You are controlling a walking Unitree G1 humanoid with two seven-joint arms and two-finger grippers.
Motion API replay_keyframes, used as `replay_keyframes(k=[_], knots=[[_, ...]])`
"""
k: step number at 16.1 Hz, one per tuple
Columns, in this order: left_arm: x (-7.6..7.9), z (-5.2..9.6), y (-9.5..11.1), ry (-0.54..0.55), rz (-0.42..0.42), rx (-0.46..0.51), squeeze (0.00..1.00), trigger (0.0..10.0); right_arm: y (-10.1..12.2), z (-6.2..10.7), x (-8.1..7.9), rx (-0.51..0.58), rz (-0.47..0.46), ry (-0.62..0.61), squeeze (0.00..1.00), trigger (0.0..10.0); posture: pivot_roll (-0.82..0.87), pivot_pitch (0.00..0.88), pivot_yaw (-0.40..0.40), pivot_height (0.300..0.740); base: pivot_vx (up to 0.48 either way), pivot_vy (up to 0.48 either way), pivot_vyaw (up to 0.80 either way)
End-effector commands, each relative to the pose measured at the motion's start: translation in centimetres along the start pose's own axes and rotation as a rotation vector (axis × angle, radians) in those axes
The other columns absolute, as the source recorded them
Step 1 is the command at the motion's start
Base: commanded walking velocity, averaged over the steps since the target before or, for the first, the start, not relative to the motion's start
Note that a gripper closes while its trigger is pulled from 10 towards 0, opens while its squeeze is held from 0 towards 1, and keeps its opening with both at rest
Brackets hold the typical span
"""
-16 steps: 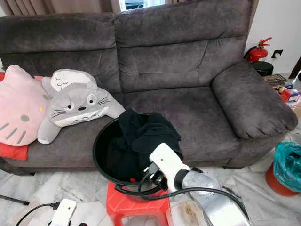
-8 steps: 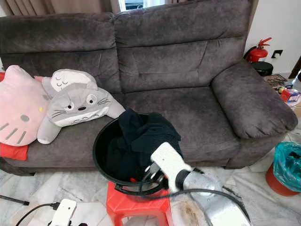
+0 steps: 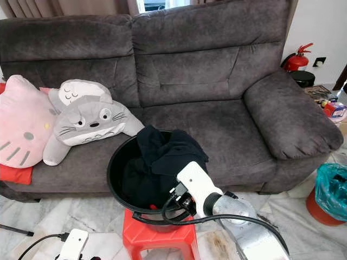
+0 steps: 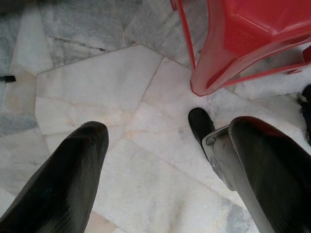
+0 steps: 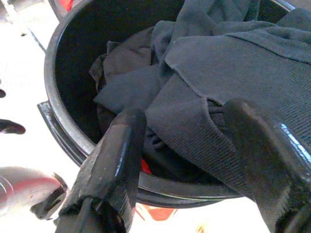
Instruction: Hang hanger
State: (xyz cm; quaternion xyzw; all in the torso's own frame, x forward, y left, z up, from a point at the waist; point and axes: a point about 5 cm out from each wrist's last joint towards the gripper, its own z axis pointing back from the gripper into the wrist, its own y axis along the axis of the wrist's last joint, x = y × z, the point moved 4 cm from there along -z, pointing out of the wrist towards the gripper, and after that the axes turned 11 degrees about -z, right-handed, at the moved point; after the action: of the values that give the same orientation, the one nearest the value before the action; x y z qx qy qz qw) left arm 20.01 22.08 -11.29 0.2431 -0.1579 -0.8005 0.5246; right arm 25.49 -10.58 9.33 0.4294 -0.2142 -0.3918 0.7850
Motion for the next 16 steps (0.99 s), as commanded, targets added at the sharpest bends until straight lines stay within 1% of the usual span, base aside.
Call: replay_keyframes(k=[1,3,7,12,16], knots=[[-0.2,0.1,-0.7,0.001,-0.019,-0.022,0.0,10.0,-0.3,-0.1,-0.4,-0.015,-0.006,0.02,0.0,10.0,-0.17,0.0,0.103,0.74,0.0,0.0,0.0],[-0.2,0.1,-0.7,0.0,-0.019,-0.022,0.0,10.0,-0.6,-0.3,-0.4,-0.021,-0.019,0.025,0.0,10.0,-0.17,0.0,0.103,0.74,0.0,0.0,0.0],[-0.2,0.1,-0.7,-0.001,-0.019,-0.022,0.0,10.0,-0.9,-0.6,0.8,-0.025,-0.036,-0.033,0.0,10.0,-0.17,0.0,0.103,0.74,0.0,0.0,0.0],[-0.4,0.2,-0.8,0.004,-0.018,-0.023,0.0,10.0,-0.7,-1.0,0.5,-0.021,-0.021,-0.009,0.0,10.0,-0.17,0.0,0.103,0.74,0.0,0.0,0.0],[-0.2,0.2,-0.7,0.0,-0.02,-0.021,0.0,10.0,-0.3,-1.1,0.9,-0.004,-0.01,-0.027,0.0,10.0,-0.17,0.0,0.103,0.74,0.0,0.0,0.0]])
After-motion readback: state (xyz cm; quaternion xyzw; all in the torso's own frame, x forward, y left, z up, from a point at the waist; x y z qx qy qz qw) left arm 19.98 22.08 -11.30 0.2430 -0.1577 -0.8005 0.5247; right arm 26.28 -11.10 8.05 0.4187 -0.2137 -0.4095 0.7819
